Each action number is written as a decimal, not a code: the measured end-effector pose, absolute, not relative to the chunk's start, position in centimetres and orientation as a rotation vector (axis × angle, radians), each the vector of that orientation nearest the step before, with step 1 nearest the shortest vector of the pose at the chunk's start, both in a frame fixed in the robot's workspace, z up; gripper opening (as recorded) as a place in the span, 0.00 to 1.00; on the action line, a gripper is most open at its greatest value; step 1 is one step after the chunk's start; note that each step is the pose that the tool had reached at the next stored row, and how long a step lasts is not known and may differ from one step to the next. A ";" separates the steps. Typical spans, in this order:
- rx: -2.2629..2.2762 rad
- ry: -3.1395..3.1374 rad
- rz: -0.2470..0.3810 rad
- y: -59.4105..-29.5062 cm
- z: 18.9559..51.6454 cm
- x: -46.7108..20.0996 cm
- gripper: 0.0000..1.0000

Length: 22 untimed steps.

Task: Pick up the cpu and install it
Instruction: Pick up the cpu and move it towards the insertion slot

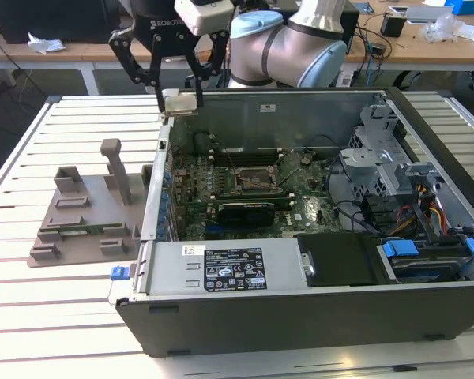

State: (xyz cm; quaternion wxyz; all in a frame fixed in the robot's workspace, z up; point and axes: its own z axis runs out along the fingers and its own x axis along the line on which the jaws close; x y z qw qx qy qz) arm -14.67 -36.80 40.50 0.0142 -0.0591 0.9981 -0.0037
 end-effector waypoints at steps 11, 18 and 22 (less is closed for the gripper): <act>-0.184 3.108 -0.012 -36.7 40.5 -10.5 0.55; -0.184 3.108 -0.012 -36.7 40.3 -8.5 0.55; -0.184 3.108 -0.012 -36.3 39.7 -7.3 0.55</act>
